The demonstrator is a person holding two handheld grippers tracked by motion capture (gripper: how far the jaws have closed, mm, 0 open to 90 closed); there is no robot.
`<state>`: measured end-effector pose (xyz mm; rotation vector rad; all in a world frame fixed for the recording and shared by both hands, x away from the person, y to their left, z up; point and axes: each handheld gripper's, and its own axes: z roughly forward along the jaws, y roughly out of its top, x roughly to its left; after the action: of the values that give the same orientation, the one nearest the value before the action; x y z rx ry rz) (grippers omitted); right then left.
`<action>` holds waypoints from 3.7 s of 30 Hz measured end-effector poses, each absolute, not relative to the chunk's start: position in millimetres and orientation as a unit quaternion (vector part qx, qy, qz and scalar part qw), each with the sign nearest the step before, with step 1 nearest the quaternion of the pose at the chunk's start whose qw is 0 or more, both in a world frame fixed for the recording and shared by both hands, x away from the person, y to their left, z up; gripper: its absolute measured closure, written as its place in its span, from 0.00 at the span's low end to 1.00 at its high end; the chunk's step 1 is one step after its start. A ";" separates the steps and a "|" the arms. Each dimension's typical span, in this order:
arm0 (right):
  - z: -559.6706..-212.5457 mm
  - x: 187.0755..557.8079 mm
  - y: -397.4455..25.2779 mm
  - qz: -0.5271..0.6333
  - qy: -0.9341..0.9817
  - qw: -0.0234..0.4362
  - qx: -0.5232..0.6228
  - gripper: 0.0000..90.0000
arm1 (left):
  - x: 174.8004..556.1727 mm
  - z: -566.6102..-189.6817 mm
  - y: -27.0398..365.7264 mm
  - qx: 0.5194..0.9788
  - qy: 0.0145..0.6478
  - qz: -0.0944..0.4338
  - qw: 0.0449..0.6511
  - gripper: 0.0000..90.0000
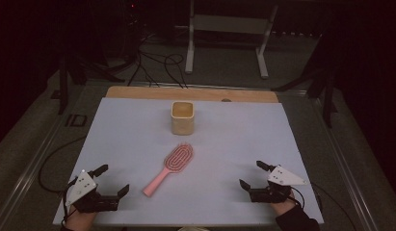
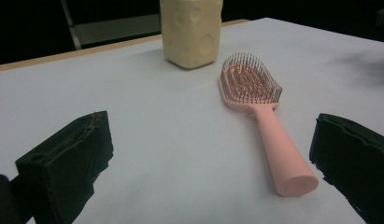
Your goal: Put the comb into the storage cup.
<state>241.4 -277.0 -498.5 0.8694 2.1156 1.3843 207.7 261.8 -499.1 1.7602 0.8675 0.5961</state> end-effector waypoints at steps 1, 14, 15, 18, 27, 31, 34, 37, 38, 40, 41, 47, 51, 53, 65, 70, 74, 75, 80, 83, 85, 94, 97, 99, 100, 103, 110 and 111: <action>-498.5 241.4 -277.0 0.504 0.770 0.232 0.316 0.09 | 207.7 -499.1 261.8 0.734 0.362 0.248 0.519 0.00; -499.9 243.3 -279.0 0.505 0.767 0.233 0.321 0.09 | 209.7 -500.1 259.8 0.739 0.365 0.247 0.510 0.00; -499.2 242.7 -278.8 0.505 0.767 0.235 0.320 0.09 | 209.1 -499.6 260.1 0.737 0.367 0.247 0.511 0.00; -497.9 241.4 -277.4 0.504 0.766 0.237 0.320 0.09 | 207.7 -497.3 261.0 0.736 0.368 0.251 0.510 0.00; -496.2 240.9 -277.2 0.507 0.759 0.244 0.329 0.09 | 213.6 -484.3 252.9 0.749 0.357 0.251 0.499 0.00; -495.1 239.4 -276.9 0.508 0.756 0.247 0.329 0.09 | 215.3 -472.7 249.5 0.754 0.347 0.253 0.497 0.00; -495.5 239.3 -275.2 0.507 0.759 0.246 0.327 0.09 | 217.7 -464.6 248.7 0.756 0.346 0.247 0.497 0.00; -495.1 239.1 -274.9 0.505 0.760 0.248 0.326 0.09 | 220.4 -456.8 247.6 0.760 0.345 0.245 0.493 0.00; -495.0 239.1 -274.9 0.505 0.760 0.248 0.325 0.09 | 221.2 -453.9 247.1 0.760 0.345 0.242 0.495 0.00; -494.9 239.0 -274.9 0.505 0.759 0.248 0.326 0.09 | 222.7 -448.3 245.4 0.764 0.342 0.244 0.490 0.00; -494.9 239.0 -274.9 0.506 0.759 0.248 0.326 0.09 | 223.6 -445.6 244.6 0.766 0.342 0.242 0.487 0.00; -494.9 238.9 -274.7 0.506 0.759 0.247 0.327 0.09 | 228.8 -431.2 241.7 0.773 0.342 0.236 0.479 0.00; -495.0 239.0 -274.7 0.507 0.758 0.247 0.328 0.09 | 231.7 -425.1 238.9 0.782 0.346 0.235 0.462 0.00; -494.6 238.8 -274.7 0.507 0.758 0.249 0.327 0.09 | 232.2 -423.9 236.8 0.784 0.346 0.234 0.459 0.00; -494.9 239.0 -273.3 0.508 0.758 0.245 0.326 0.09 | 239.8 -413.2 217.6 0.806 0.335 0.214 0.439 0.00; -495.0 239.2 -273.0 0.509 0.758 0.244 0.326 0.09 | 244.4 -409.5 207.7 0.813 0.327 0.223 0.427 0.00; -495.2 239.4 -273.1 0.509 0.759 0.242 0.326 0.09 | 248.2 -409.8 199.8 0.816 0.330 0.215 0.422 0.00; -494.9 239.0 -272.9 0.509 0.759 0.242 0.326 0.09 | 249.2 -410.1 196.9 0.818 0.331 0.214 0.419 0.00; -495.1 239.3 -273.1 0.509 0.759 0.241 0.326 0.09 | 253.1 -409.8 187.2 0.826 0.333 0.203 0.408 0.00; -494.8 239.0 -272.4 0.511 0.759 0.242 0.325 0.09 | 256.0 -409.3 179.8 0.832 0.331 0.193 0.402 0.00; -495.2 239.2 -272.3 0.510 0.760 0.240 0.325 0.09 | 256.8 -410.0 174.6 0.836 0.329 0.197 0.392 0.00; -495.0 239.0 -272.1 0.510 0.760 0.240 0.324 0.09 | 264.6 -417.5 157.7 0.847 0.336 0.180 0.371 0.00; -495.0 239.1 -272.2 0.511 0.759 0.238 0.326 0.09 | 266.9 -420.6 152.3 0.852 0.339 0.174 0.360 0.00; -494.5 238.9 -272.4 0.512 0.759 0.239 0.324 0.09 | 268.8 -423.4 148.0 0.854 0.344 0.173 0.350 0.00; -494.6 239.1 -272.5 0.513 0.759 0.237 0.324 0.09 | 269.7 -424.7 146.5 0.856 0.345 0.168 0.346 0.00; -494.4 239.1 -272.7 0.512 0.759 0.236 0.325 0.09 | 272.6 -428.6 142.2 0.861 0.351 0.157 0.333 0.00; -494.2 238.9 -272.5 0.512 0.759 0.237 0.325 0.09 | 277.6 -432.5 136.3 0.865 0.367 0.141 0.313 0.00; -494.4 239.0 -272.4 0.512 0.759 0.236 0.325 0.09 | 278.3 -432.7 135.9 0.865 0.367 0.139 0.311 0.00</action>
<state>239.0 -272.4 -494.4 0.8905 2.0820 1.4039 278.3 135.9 -432.7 2.2842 0.9693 0.3674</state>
